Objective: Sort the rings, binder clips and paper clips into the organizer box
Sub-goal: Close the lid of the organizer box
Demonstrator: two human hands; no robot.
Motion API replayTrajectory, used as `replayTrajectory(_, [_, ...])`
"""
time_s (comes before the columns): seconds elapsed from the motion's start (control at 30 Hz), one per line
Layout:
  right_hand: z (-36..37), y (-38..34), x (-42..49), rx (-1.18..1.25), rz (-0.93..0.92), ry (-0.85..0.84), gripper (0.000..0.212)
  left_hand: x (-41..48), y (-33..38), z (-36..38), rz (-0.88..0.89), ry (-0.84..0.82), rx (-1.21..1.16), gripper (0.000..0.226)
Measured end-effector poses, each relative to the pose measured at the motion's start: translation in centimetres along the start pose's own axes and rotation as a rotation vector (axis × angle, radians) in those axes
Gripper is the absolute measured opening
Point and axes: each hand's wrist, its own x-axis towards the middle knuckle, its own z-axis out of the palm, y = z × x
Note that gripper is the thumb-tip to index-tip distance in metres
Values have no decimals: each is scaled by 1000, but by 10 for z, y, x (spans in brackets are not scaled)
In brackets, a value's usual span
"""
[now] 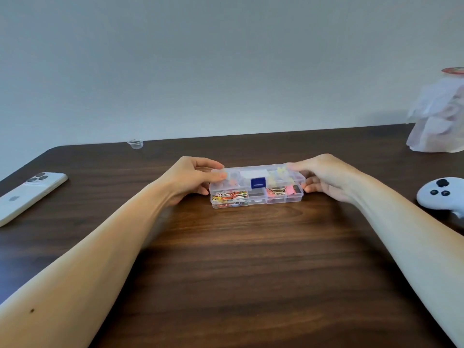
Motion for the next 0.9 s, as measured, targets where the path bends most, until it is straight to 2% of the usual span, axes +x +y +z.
replayTrajectory(0.13, [2, 4, -2, -194, -111, 18, 25, 0, 0, 3, 109, 42, 222, 32])
replayTrajectory(0.27, [4, 4, -2, -340, -169, 48, 26, -2, 5, 4, 181, 12, 424, 36])
replayTrajectory(0.43, [10, 0, -4, -627, -318, 69, 59, -6, 7, 15, 298, -33, 607, 30])
replayTrajectory(0.6, [12, 5, -1, -702, -411, -57, 52, -9, 5, 34, 283, -41, 734, 37])
replayTrajectory(0.77, [23, 7, 0, -727, -422, -145, 53, -11, 0, 43, 298, -52, 805, 44])
replayTrajectory(0.9, [30, 11, 1, -851, -408, -165, 58, -9, -3, 44, 308, -67, 905, 49])
